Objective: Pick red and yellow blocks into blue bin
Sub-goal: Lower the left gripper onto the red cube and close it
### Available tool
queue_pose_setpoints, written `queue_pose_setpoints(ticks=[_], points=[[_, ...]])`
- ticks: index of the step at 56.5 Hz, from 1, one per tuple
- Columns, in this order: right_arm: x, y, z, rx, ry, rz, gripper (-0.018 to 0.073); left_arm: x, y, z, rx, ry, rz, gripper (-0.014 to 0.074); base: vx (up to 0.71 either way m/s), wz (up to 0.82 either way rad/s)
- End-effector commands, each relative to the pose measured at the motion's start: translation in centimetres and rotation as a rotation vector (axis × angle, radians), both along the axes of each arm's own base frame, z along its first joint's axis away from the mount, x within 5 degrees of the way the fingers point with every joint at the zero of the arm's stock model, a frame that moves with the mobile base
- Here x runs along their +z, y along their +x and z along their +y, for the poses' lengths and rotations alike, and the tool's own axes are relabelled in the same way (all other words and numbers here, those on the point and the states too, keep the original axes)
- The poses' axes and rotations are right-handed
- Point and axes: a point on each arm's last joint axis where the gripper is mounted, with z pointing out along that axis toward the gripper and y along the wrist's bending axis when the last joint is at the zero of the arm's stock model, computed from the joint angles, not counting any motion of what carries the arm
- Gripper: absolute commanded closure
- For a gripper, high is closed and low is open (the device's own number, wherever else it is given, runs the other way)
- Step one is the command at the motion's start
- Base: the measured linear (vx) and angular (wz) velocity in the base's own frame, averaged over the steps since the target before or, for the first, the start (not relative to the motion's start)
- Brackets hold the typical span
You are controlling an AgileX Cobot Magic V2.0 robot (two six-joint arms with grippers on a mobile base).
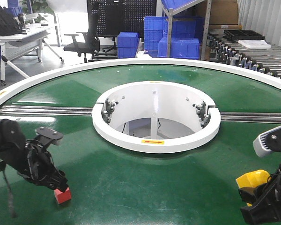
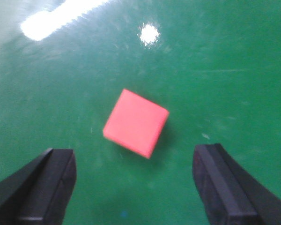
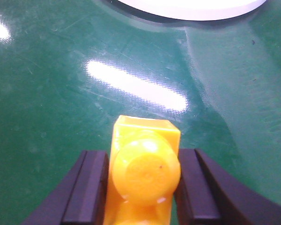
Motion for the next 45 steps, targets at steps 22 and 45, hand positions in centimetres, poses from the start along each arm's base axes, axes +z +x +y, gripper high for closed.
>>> queue_pose_setpoints(ticks=[22,45], points=[[1.8,0.0,0.0,0.008,0.018,-0.114,0.0333,0.2,3.9,-1.2,-0.142,-0.010,-0.092,-0.0031,0.00,0.00],[1.8,0.0,0.0,0.008,0.019,-0.115,0.0333,-0.1,3.6,-1.2,-0.156,-0.012,-0.055,0.0118,0.00,0.00]])
